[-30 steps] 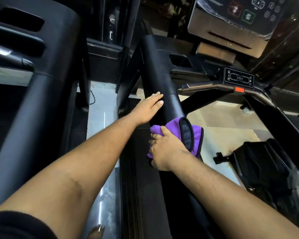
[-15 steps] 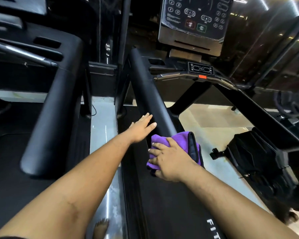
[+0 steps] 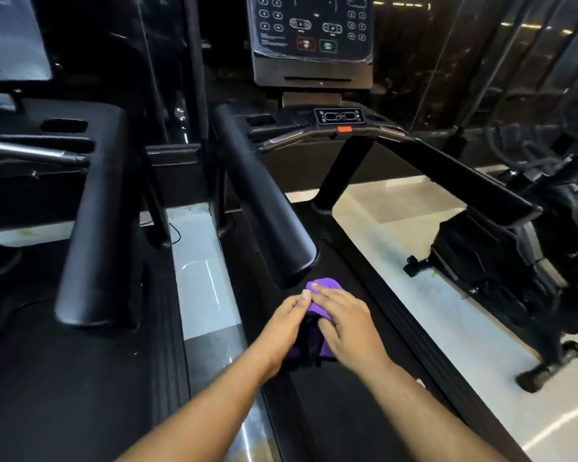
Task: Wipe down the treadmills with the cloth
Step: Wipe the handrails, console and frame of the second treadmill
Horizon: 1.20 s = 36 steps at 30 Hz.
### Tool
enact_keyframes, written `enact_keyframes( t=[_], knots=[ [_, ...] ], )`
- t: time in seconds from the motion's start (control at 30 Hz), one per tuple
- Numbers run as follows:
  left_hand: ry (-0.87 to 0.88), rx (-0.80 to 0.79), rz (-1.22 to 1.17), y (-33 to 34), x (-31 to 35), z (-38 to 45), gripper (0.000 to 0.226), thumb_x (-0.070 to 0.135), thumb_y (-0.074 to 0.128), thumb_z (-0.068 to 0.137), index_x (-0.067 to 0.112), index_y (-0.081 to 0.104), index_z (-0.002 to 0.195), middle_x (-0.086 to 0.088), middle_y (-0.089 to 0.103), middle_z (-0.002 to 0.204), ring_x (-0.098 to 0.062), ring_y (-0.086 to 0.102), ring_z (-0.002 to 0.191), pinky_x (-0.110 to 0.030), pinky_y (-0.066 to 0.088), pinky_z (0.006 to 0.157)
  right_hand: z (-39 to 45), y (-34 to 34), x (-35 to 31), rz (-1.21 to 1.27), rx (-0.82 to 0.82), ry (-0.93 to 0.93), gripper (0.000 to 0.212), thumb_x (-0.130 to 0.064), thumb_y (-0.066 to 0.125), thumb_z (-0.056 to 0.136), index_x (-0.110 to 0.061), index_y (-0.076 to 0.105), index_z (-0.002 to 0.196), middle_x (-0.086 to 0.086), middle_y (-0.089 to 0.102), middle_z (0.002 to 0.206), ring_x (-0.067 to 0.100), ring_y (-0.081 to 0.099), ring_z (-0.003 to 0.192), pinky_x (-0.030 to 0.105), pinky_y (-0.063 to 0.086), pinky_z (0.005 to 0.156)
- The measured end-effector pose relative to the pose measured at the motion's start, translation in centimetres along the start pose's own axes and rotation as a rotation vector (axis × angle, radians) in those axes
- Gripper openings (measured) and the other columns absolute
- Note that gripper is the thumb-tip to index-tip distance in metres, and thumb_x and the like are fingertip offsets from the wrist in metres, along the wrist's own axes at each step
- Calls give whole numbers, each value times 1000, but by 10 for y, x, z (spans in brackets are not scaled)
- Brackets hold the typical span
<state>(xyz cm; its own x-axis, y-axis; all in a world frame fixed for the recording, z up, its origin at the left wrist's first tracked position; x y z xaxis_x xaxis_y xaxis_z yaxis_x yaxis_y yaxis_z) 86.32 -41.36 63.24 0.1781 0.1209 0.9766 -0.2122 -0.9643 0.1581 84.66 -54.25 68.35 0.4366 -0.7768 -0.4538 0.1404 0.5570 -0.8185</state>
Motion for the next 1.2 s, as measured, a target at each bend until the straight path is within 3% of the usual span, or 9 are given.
enact_keyframes(
  t=[0.17, 0.23, 0.3, 0.37, 0.53, 0.8, 0.9, 1.1, 1.2],
  knots=[
    [0, -242, 86, 24, -22, 15, 41, 41, 66, 92, 17, 61, 126, -1, 73, 118, -4, 67, 106, -20, 52, 91, -24, -7, 46, 196, 127, 291, 43, -17, 51, 88, -29, 71, 125, -22, 65, 129, 0, 57, 124, 33, 44, 110],
    [15, -306, 204, 34, -36, 25, 44, 36, 79, 87, 18, 64, 124, -5, 75, 112, -9, 68, 100, -32, 57, 91, -35, -22, 63, 156, 117, 422, 38, -21, 52, 88, -30, 72, 120, -20, 68, 123, 1, 60, 118, 32, 45, 107],
    [61, -314, 376, 43, -47, 36, 32, 41, 76, 84, 24, 70, 111, -1, 77, 99, -9, 68, 89, -43, 57, 89, -46, -41, 75, 36, 73, 523, 34, -27, 54, 88, -34, 71, 116, -17, 70, 121, 7, 62, 114, 33, 48, 103],
    [129, -290, 567, 51, -48, 48, 17, 35, 67, 85, 29, 71, 100, 8, 72, 89, -6, 65, 82, -41, 56, 84, -54, -61, 86, -70, 58, 614, 28, -34, 55, 85, -37, 68, 109, -18, 70, 112, 11, 63, 105, 34, 50, 92],
    [319, -223, 956, 64, -36, 73, 19, 24, 57, 89, 28, 67, 105, 10, 62, 99, -16, 61, 97, -33, 50, 82, -66, -109, 109, -200, 165, 756, 19, -22, 65, 87, -35, 56, 97, -14, 65, 90, 18, 60, 82, 35, 46, 70],
    [187, -70, 870, 88, -37, 117, 21, 41, 50, 102, 23, 60, 100, -8, 73, 95, -35, 67, 91, -43, 53, 76, -77, -150, 163, -324, 196, 872, 11, -31, 60, 94, -36, 62, 104, -14, 62, 91, 21, 61, 90, 33, 41, 68],
    [164, -36, 756, 103, -30, 139, 19, 41, 54, 100, 26, 58, 89, 0, 70, 82, -27, 67, 83, -41, 54, 71, -81, -148, 195, -314, 90, 904, 15, -28, 59, 95, -35, 67, 105, -10, 70, 105, 22, 65, 101, 33, 46, 73],
    [153, -175, 865, 165, -28, 186, 16, 48, 67, 89, 33, 69, 84, 11, 70, 73, -11, 67, 74, -35, 56, 68, -65, -135, 260, -67, 53, 817, 11, -33, 58, 97, -40, 60, 105, -13, 72, 95, 15, 68, 91, 38, 55, 83],
    [199, -179, 961, 202, -27, 214, 20, 47, 70, 86, 28, 70, 81, 8, 69, 70, -13, 65, 71, -36, 54, 67, -32, -102, 284, 72, -201, 590, 50, -61, 59, 90, -42, 50, 136, -13, 65, 127, 9, 61, 117, 37, 51, 99]
  ],
)
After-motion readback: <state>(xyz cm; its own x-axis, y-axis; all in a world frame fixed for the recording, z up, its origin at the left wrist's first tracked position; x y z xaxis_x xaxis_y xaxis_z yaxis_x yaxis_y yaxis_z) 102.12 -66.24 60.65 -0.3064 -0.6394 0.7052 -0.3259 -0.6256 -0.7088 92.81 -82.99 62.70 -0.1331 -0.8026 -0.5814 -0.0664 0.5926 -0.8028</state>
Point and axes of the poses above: each hand's wrist, its own z-axis towards the middle knuckle, its own y-axis out of the palm, x = y × z, the point moved 6 cm from there along z, towards the middle knuckle
